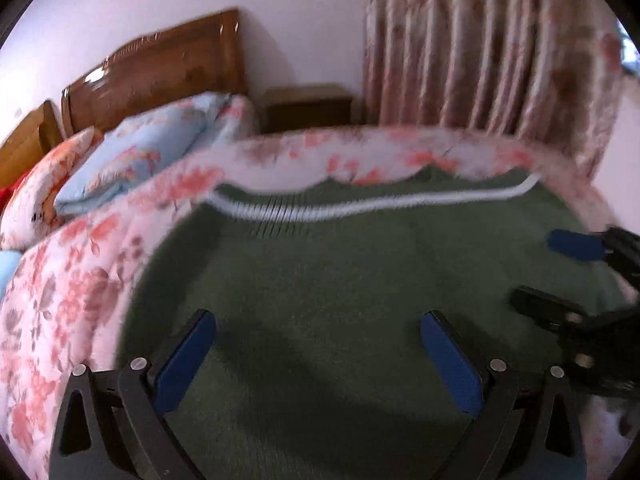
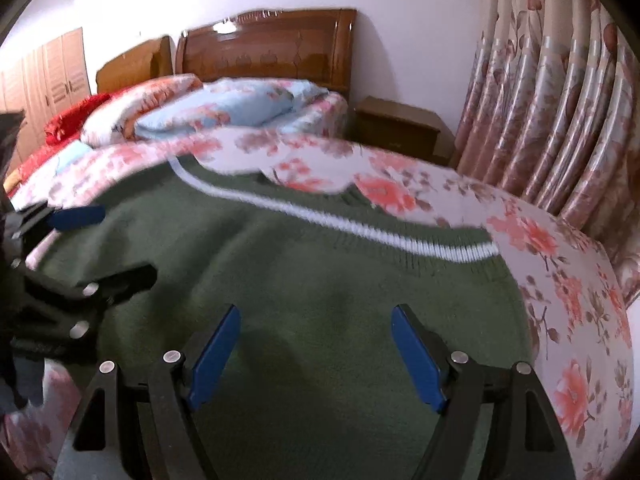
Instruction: Fold small clothes
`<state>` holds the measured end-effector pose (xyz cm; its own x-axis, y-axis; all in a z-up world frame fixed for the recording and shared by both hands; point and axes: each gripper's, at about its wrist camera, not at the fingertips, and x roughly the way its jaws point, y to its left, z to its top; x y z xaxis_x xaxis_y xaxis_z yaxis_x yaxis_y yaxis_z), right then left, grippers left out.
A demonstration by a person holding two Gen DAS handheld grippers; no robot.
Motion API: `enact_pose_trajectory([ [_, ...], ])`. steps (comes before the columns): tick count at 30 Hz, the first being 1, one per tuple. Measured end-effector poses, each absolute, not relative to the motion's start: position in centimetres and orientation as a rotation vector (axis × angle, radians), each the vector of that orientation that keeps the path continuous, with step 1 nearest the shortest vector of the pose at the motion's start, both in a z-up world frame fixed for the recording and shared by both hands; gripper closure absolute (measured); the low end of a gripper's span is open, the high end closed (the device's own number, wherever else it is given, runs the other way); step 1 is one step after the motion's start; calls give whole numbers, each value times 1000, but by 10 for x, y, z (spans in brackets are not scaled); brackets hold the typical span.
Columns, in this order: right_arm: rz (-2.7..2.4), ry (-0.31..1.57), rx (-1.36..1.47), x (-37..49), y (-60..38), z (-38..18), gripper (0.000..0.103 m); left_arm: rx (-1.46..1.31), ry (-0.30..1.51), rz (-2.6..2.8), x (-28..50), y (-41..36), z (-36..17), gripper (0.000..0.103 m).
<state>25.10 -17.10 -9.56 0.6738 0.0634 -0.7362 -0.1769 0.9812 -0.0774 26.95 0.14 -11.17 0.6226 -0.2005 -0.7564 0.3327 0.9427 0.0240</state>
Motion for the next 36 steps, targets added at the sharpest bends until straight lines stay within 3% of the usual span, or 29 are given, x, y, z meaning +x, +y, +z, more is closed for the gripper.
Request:
enact_pose_trajectory([
  [15,171,805,-105,280,-183,-74,24,96,834,-359,300,-19,-81,0],
  [23,169,906,-138,330,-188,-97,24,17,983,-331,355,-21,-112,0],
  [33,-16,901,31,325,-240,-94,26,-152,932,-345,356,8,-107,0],
  [36,-4,907,17,329,-237,-98,23,-170,931,-354,358,10,-107,0],
])
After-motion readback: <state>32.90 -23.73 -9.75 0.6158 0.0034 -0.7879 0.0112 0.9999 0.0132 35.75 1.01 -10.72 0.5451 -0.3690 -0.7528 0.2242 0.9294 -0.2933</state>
